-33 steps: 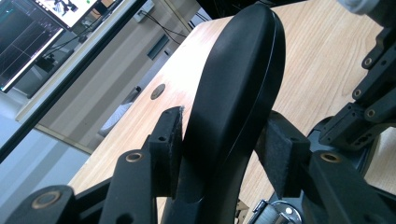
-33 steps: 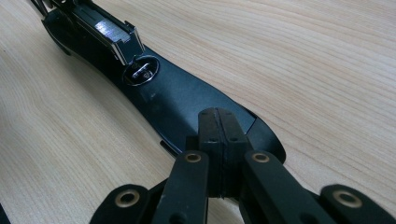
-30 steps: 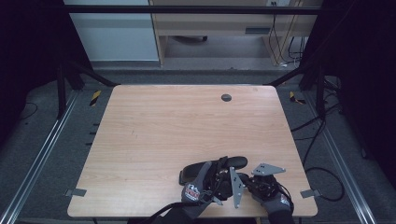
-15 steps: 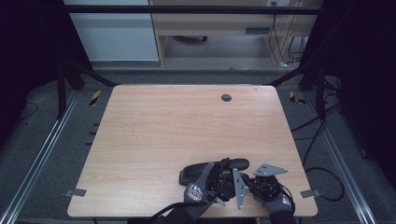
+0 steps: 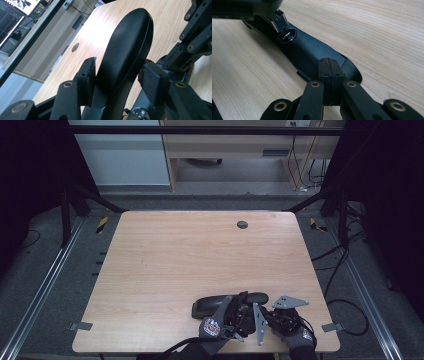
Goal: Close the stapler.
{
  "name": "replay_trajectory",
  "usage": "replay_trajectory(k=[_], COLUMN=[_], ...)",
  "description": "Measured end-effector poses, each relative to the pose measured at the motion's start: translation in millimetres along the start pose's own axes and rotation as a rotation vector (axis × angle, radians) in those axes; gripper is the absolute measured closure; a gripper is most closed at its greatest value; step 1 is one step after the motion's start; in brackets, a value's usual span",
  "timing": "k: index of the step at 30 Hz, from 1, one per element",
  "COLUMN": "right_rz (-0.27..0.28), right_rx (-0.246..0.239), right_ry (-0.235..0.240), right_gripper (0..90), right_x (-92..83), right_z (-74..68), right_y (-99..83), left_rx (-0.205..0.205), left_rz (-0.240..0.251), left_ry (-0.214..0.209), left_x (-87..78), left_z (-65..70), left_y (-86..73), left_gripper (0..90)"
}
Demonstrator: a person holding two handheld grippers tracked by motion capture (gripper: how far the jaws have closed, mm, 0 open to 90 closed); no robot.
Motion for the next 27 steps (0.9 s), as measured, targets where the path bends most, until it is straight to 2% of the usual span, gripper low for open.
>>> replay_trajectory(k=[13,15,23,27], right_rz=[0.001,-0.002,-0.006,-0.006], right_rx=[-0.002,0.011,0.005,-0.014], right_ry=[-0.004,0.002,0.0,0.002], right_gripper=[90.0,90.0,90.0,90.0], right_x=[0.4,0.0,0.8,0.8], right_z=[1.1,0.6,-0.5,-2.6], right_y=[0.2,0.4,1.5,2.6], left_rx=[0.025,0.034,0.038,0.023], left_rz=[-0.015,-0.024,-0.032,-0.024], left_ry=[0.002,0.002,-0.008,-0.023], left_x=[4.7,5.3,8.1,8.2], left_z=[7.3,8.3,10.9,10.2], left_y=[-0.8,-1.1,-1.4,-1.1], left_gripper=[47.6,47.4,46.0,45.2])
Point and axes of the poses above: each handheld gripper's, and its own axes: x roughly forward along the jaws, y roughly out of its top, z roughly to its right, the point moved 4 cm from there along x, roughly forward along the jaws, and after that the axes turned 5 degrees about -y, right-handed, at the moved point
